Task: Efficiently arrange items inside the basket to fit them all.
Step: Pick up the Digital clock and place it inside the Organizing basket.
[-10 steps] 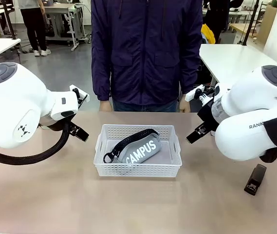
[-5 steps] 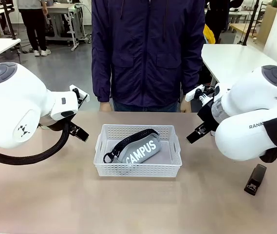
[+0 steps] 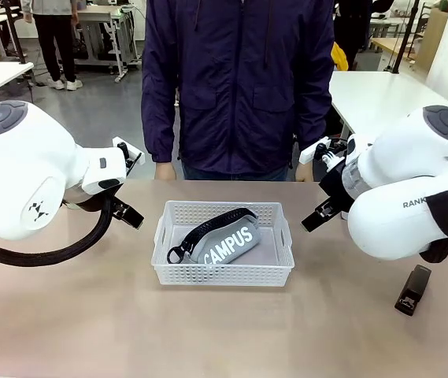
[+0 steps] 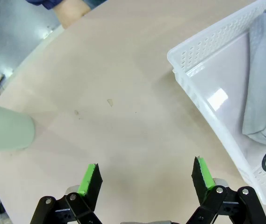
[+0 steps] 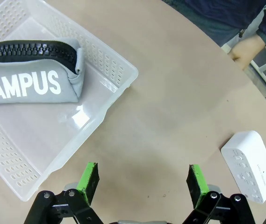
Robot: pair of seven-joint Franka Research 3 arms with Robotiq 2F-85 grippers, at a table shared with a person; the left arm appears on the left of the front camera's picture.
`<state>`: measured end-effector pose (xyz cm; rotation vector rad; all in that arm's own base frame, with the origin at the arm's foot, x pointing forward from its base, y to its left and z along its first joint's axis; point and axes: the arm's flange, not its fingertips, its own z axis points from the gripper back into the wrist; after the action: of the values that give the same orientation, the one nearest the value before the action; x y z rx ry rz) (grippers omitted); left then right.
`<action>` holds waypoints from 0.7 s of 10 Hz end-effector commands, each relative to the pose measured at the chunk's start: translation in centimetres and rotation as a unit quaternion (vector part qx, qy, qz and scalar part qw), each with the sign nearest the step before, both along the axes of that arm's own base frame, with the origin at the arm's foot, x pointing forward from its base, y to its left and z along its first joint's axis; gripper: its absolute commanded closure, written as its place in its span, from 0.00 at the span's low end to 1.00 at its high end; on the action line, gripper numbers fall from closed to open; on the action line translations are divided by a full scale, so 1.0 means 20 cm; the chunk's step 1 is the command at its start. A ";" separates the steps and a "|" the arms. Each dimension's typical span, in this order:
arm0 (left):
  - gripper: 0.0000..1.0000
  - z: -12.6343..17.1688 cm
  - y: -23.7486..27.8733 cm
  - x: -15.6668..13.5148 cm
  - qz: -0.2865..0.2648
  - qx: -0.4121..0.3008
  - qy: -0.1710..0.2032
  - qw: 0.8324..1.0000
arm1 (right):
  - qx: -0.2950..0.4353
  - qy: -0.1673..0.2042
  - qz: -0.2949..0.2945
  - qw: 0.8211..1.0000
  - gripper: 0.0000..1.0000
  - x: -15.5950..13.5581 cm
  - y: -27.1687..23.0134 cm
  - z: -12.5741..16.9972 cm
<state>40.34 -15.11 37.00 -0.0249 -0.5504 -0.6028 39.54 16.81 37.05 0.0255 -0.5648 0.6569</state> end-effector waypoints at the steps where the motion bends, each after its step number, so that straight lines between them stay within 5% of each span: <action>1: 0.00 0.00 0.00 0.00 0.000 0.000 0.000 1.000 | 0.000 0.000 0.000 1.000 0.00 0.00 0.00 0.00; 4: 0.00 0.18 0.13 -0.16 -0.004 -0.024 0.042 0.999 | 0.012 0.035 0.004 0.999 0.00 -0.11 -0.10 0.17; 5: 0.00 0.27 0.19 -0.21 0.044 -0.069 0.075 0.994 | 0.028 0.064 0.008 0.998 0.00 -0.16 -0.17 0.25; 6: 0.00 0.37 0.25 -0.27 0.114 -0.131 0.097 0.980 | 0.092 0.104 -0.013 0.990 0.00 -0.22 -0.28 0.36; 7: 0.00 0.45 0.35 -0.35 0.102 -0.166 0.110 0.975 | 0.166 0.130 -0.044 0.977 0.00 -0.27 -0.40 0.47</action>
<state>36.71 -11.15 44.86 -0.2678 -0.4191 -0.3818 36.35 13.05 44.14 0.2693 -0.4303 0.5550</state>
